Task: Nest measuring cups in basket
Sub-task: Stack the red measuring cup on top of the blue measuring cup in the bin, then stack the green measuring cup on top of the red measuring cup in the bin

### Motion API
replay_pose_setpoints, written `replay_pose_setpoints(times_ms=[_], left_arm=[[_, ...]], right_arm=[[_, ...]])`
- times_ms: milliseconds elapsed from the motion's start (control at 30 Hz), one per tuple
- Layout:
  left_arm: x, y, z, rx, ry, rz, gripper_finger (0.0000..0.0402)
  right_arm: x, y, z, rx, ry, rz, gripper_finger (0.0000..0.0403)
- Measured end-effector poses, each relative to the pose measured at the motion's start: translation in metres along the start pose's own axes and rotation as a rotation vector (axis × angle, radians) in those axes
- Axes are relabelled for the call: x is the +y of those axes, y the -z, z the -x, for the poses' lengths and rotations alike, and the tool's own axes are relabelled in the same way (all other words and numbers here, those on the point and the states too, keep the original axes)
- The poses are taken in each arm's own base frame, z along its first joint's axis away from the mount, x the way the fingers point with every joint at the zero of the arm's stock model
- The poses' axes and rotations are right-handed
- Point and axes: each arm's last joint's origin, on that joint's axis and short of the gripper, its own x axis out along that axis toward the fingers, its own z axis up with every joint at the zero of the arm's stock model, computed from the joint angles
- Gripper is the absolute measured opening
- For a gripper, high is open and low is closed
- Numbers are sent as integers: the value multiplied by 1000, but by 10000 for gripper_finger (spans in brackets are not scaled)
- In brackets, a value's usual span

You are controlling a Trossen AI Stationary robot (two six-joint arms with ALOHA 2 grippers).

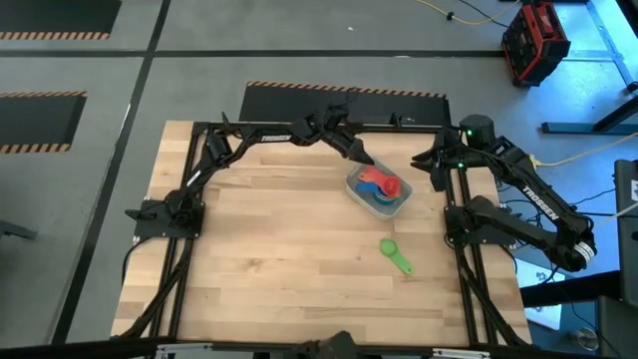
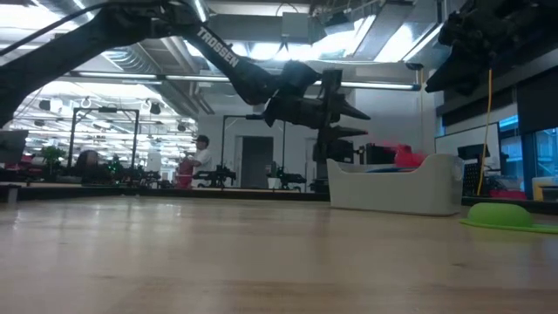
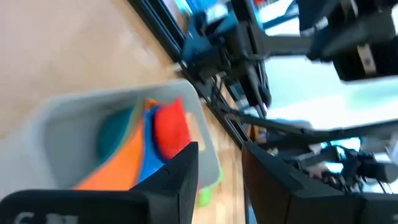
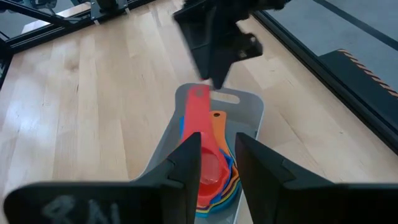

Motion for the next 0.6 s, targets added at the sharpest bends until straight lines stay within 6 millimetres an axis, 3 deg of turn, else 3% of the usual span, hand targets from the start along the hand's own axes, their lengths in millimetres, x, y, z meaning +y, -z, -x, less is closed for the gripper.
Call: replay_pose_setpoints(times_ms=[300,600], left_arm=[[11,-13,22,-49,-22,-7,117],[19,-22,38,-65,-30,-209,117]], right_arm=[[0,0,0,0,0,0,103],[3,5,0,32,-71,-39,103]])
